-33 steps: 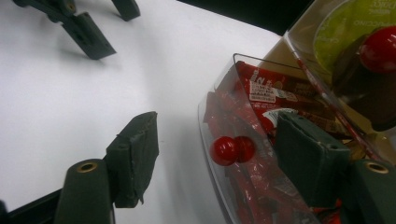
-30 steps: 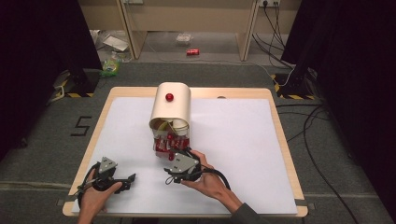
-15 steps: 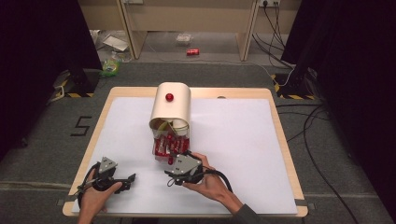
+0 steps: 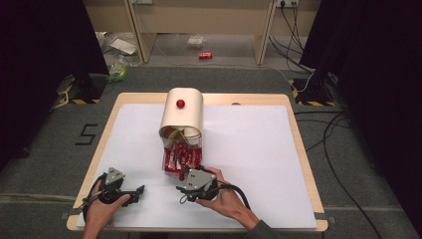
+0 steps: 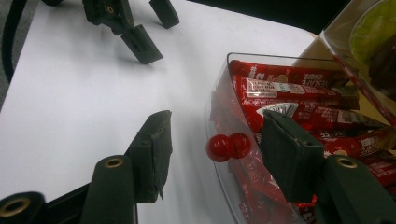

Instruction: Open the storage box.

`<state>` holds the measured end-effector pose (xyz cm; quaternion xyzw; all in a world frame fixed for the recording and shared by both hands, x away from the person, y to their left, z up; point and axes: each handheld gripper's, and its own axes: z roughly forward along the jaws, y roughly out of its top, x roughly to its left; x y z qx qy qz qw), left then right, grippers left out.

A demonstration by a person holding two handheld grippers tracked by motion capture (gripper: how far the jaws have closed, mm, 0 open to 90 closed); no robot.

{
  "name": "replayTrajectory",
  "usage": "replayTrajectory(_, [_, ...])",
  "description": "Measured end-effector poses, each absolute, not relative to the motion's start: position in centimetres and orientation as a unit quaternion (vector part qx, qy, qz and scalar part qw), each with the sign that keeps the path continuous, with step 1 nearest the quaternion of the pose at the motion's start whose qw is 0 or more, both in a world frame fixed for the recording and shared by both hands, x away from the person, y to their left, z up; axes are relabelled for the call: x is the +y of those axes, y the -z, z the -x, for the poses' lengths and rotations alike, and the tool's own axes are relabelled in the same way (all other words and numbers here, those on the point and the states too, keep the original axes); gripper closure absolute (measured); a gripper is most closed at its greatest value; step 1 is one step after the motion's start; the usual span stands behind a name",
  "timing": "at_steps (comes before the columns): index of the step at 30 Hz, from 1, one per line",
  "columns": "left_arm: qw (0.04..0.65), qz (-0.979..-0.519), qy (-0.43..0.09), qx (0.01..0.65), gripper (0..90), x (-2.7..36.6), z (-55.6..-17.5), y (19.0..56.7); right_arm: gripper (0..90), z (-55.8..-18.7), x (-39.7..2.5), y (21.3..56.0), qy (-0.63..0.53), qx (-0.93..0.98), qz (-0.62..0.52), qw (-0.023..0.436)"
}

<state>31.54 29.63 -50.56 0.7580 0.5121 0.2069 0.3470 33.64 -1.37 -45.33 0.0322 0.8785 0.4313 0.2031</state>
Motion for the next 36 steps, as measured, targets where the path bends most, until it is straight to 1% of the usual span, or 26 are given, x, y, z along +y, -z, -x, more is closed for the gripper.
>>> replayTrajectory(6, [0.347,-0.758,-0.207,0.512,6.9,29.6,-31.5,50.6,45.0,-33.3,-1.4,45.5,-0.431,0.879,-0.032,0.2])
replayTrajectory(19, [0.347,-0.758,-0.207,0.512,6.9,29.6,-31.5,50.6,47.9,-32.3,-1.4,46.4,-0.426,0.888,-0.026,0.174])
replayTrajectory(36, [0.347,-0.758,-0.207,0.512,6.9,29.6,-31.5,50.6,44.8,-31.2,-1.7,46.5,-0.433,0.888,-0.029,0.155])
